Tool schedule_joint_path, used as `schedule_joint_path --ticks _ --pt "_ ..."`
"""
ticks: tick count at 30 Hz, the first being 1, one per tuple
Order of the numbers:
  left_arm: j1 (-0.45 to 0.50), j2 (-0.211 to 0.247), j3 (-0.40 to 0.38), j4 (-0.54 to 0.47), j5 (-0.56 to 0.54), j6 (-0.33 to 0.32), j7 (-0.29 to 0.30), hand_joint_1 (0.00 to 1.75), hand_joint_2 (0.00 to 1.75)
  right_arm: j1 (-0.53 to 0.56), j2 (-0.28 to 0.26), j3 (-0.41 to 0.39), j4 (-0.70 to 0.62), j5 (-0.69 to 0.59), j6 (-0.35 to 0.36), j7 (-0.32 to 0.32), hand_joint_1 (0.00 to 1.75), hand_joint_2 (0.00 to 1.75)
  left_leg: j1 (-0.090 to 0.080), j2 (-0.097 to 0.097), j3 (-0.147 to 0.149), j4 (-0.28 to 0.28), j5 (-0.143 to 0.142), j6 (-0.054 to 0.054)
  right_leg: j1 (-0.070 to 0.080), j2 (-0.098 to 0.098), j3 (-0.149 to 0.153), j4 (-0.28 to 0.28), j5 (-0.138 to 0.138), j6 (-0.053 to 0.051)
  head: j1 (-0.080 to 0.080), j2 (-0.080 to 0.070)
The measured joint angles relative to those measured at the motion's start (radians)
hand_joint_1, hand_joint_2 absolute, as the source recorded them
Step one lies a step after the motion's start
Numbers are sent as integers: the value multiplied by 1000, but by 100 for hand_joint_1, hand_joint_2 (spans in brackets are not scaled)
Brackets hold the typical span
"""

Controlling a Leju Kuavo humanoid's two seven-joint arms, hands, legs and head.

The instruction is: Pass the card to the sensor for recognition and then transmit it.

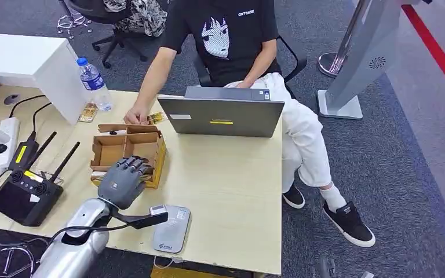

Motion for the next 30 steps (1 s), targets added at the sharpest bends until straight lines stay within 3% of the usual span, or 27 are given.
schedule_joint_path --ticks 4,6,15,18,21,23,27,30 --pt "0 2 0 0 0 -3 0 161 175 0 0 0 0 0 0 0 0 175 0 0 0 0 0 0 0 0 0 0 0 0 0 0" --pt "0 3 0 0 0 -3 0 175 175 0 0 0 0 0 0 0 0 175 0 0 0 0 0 0 0 0 0 0 0 0 0 0" --pt "-6 10 0 1 3 -28 7 175 175 0 0 0 0 0 3 0 0 175 0 0 0 0 0 0 0 0 0 0 0 0 0 0" --pt "-10 8 0 0 19 5 -2 175 175 0 0 0 0 0 2 1 0 175 0 0 1 0 0 0 0 0 0 0 0 0 0 0" --pt "-24 -31 10 -32 27 64 13 175 175 0 0 -1 0 0 -1 0 0 175 0 -1 0 1 0 0 0 -1 0 0 0 0 0 0" --pt "-42 -65 24 -82 26 67 31 175 175 0 0 -1 0 3 -4 0 0 175 0 -2 0 1 1 1 0 -2 0 0 0 1 0 0" --pt "-117 -129 60 -196 47 15 40 175 175 -1 1 -1 0 18 -10 2 0 175 0 -1 -1 1 1 1 0 -1 0 0 2 2 0 0" --pt "-194 -154 108 -222 63 -29 44 175 175 -4 2 -1 0 28 -16 12 0 175 0 -2 -1 1 1 1 0 -2 0 0 2 2 0 0"
